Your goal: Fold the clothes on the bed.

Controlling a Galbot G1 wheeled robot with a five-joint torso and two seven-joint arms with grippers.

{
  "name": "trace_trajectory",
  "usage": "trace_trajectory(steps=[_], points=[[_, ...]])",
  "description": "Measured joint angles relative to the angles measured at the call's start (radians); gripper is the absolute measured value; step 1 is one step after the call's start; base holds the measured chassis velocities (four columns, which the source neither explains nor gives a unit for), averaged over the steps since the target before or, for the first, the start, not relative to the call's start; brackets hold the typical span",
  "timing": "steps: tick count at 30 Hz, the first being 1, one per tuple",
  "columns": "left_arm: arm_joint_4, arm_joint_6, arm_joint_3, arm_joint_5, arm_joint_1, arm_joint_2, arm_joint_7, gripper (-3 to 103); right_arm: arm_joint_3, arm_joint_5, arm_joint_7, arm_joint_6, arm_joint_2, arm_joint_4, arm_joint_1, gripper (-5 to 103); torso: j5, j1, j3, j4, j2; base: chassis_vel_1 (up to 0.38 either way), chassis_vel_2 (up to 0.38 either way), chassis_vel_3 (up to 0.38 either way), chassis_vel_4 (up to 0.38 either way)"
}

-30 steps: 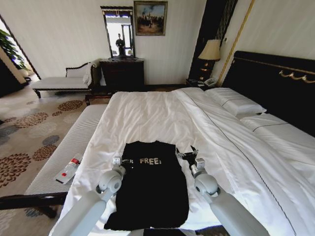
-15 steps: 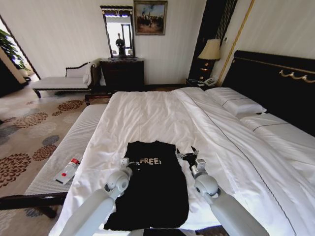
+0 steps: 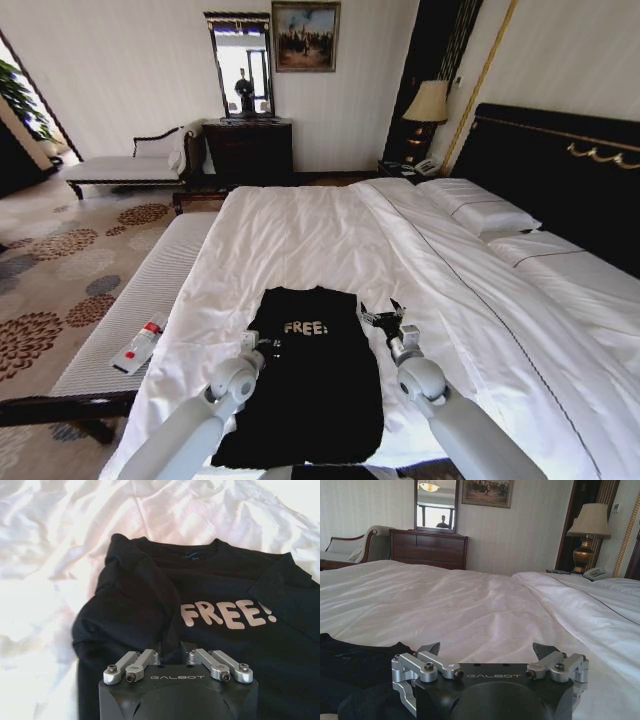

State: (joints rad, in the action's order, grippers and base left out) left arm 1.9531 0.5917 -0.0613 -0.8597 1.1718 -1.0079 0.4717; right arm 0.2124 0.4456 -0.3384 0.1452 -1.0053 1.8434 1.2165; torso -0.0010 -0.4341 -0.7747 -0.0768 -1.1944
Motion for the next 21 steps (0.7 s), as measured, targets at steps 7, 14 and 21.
trace_trajectory(steps=[7, 14, 21], points=[[0.046, -0.070, -0.074, 0.014, 0.012, 0.063, -0.029, 53, 0.007, -0.001, 0.007, -0.006, -0.008, 0.000, 0.014, 100, 0.0004, 0.000, 0.000, 0.0001, 0.000, 0.000, 0.000, 0.000, 0.000], [-0.172, -0.145, -0.035, -0.004, -0.181, 0.027, -0.074, 74, 0.014, -0.002, -0.003, -0.003, -0.009, 0.015, 0.031, 100, 0.0002, 0.000, 0.000, -0.0003, 0.000, 0.000, 0.000, 0.000, 0.000], [-0.452, -0.258, 0.018, 0.027, -0.360, -0.066, -0.166, 97, 0.046, -0.002, -0.005, -0.002, 0.004, 0.023, 0.060, 100, 0.0002, 0.000, 0.000, -0.0005, 0.000, 0.000, 0.000, 0.000, 0.000]])
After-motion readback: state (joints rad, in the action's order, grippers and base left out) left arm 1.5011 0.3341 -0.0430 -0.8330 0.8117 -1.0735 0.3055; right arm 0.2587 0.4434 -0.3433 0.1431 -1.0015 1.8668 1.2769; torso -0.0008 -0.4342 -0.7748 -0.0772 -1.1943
